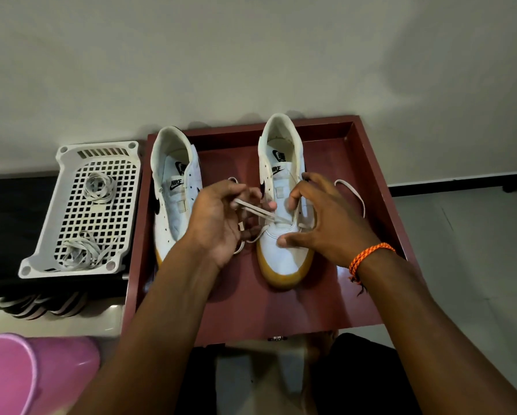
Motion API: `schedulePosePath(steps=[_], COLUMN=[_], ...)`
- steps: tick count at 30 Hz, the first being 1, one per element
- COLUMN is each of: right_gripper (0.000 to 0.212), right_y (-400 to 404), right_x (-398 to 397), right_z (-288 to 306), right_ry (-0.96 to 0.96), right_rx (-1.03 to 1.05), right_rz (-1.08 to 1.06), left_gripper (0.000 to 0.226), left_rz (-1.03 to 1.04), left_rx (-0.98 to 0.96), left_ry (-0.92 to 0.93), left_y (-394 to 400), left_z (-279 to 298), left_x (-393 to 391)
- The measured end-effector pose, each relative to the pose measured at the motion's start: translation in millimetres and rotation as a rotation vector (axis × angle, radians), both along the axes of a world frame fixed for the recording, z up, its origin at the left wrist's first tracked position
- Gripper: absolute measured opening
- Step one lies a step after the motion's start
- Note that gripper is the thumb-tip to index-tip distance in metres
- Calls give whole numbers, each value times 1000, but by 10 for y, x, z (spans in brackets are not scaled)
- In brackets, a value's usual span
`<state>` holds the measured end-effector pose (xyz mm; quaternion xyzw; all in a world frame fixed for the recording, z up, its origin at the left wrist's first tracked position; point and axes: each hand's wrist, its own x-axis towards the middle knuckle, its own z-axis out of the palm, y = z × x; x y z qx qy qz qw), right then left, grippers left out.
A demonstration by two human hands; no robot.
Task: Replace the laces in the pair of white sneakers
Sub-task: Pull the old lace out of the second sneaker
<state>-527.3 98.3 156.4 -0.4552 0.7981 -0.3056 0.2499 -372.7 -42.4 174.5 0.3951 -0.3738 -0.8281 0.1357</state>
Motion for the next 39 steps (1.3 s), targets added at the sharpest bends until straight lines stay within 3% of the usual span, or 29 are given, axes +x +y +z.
schedulePosePath(steps=[2, 4, 5, 7, 9, 11, 13, 16, 21, 26, 30, 33, 36, 39], right_gripper=[62, 61, 60, 60, 59, 61, 62, 62, 67, 63, 62, 63, 64, 63], right_y=[1, -3, -5, -3, -6, -16, -29, -27, -15, 2, 9, -1, -9, -9], right_x=[1, 5, 8, 4, 0, -8, -12, -4, 14, 36, 29, 24, 20, 18], right_z=[6, 19, 27, 39, 45, 43, 27, 17, 35, 86, 73, 57, 55, 60], right_ry=[2, -6, -15, -21, -22, -18, -14, -6, 16, 77, 89, 75, 69, 86], right_rx=[2, 6, 3, -5, -1, 0, -6, -8, 9, 43, 49, 44, 39, 55], right_rz=[1, 4, 7, 7, 11, 21, 27, 23, 17, 7, -2, 10, 21, 18], left_gripper=[30, 32, 25, 10, 16, 16, 15, 9, 7, 14, 15, 28, 10, 5], left_rz=[108, 129, 125, 137, 104, -54, -264, -384, -331, -63, 62, -63, -293, -349], left_rx=[155, 32, -178, -777, -1230, -1440, -1569, -1592, -1521, -1254, -1316, -1435, -1568, -1551], left_ry=[28, -51, -142, -299, -275, -204, -284, -370, -298, -110, -261, -256, -366, -401], left_y=[-51, -52, -40, -28, -5, 54, 123, 168, 178, 14, -105, -24, 133, 202], left_z=[3, -33, -64, -150, -183, -193, -228, -290, -319, -288, -323, -282, -268, -311], left_x=[26, -8, -35, -80, -104, -98, -85, -89, -143, -178, -107, -84, -96, -125])
